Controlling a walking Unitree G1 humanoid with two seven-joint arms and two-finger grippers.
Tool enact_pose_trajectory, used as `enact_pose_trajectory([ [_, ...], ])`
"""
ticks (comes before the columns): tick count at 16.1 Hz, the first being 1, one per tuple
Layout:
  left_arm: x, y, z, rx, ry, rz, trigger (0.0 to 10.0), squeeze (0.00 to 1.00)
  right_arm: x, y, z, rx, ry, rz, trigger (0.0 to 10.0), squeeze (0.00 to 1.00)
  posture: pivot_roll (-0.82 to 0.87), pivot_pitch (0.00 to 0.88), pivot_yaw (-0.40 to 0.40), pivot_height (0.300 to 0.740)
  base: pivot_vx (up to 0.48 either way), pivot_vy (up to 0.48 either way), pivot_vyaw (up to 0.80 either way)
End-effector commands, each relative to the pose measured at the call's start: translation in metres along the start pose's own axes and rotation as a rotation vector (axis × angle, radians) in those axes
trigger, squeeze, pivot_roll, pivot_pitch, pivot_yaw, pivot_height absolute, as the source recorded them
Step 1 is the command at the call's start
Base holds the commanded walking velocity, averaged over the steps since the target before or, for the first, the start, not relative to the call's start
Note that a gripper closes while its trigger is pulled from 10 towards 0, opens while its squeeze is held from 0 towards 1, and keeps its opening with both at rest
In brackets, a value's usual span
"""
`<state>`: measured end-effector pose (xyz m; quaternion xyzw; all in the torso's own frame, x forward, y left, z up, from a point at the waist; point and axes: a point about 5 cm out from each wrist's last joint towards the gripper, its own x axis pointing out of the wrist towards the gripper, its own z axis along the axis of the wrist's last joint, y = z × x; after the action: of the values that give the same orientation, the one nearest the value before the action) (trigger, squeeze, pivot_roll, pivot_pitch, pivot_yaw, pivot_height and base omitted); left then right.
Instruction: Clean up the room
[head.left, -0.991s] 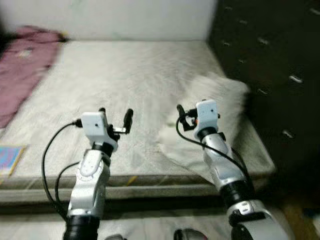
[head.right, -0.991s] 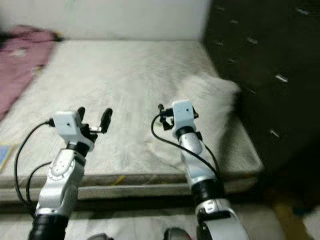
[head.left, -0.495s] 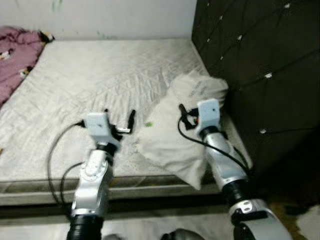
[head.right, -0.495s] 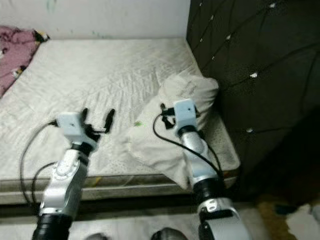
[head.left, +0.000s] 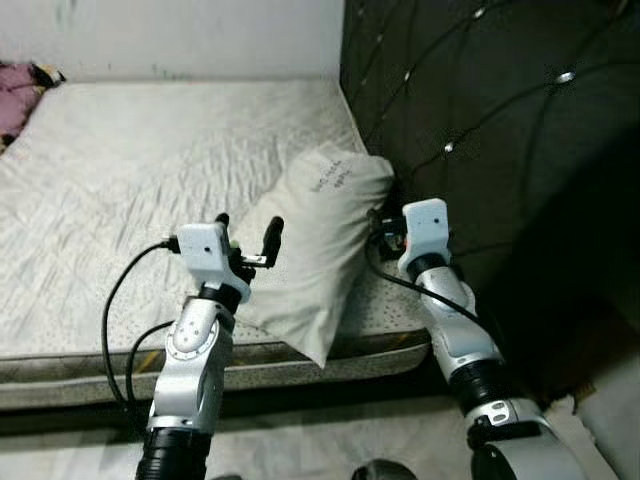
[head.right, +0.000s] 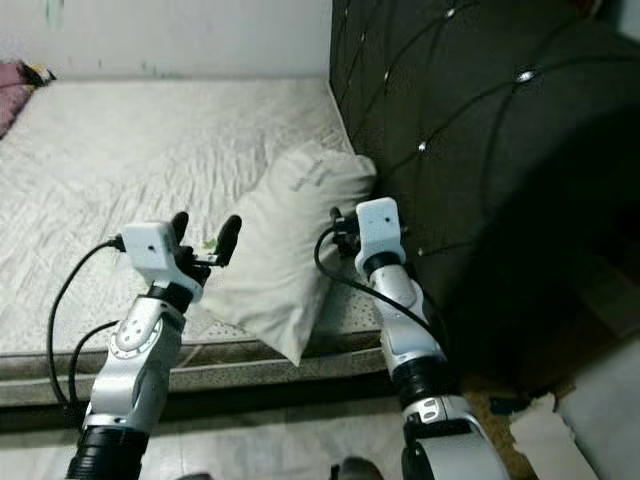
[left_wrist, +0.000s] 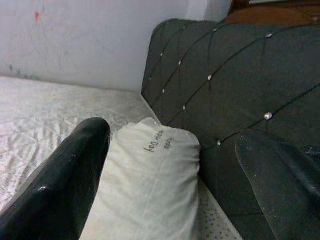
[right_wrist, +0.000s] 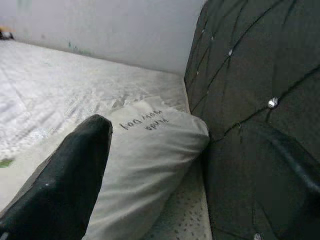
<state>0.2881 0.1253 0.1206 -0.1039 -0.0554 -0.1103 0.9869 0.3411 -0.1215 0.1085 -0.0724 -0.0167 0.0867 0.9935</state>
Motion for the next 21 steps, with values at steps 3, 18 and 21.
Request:
enact_pose_trajectory([
  [3, -0.002, 0.004, 0.003, 0.008, -0.011, -0.001, 10.0, 0.0, 0.003, 0.005, 0.005, 0.002, -0.016, 0.013, 10.0, 0.0, 0.05, 0.0, -0.003, 0.74, 0.264, 0.0, 0.0],
  [18, -0.001, 0.009, 0.0, 0.035, 0.006, 0.024, 10.0, 0.0, 0.005, 0.007, 0.004, -0.002, -0.015, 0.023, 10.0, 0.0, 0.05, 0.0, 0.0, 0.74, 0.214, 0.0, 0.0],
  [21, 0.001, 0.019, -0.003, 0.058, 0.028, 0.1, 10.0, 0.0, 0.007, 0.01, 0.003, -0.009, -0.001, 0.05, 10.0, 0.0, 0.06, 0.0, 0.002, 0.74, 0.0, 0.0, 0.0],
])
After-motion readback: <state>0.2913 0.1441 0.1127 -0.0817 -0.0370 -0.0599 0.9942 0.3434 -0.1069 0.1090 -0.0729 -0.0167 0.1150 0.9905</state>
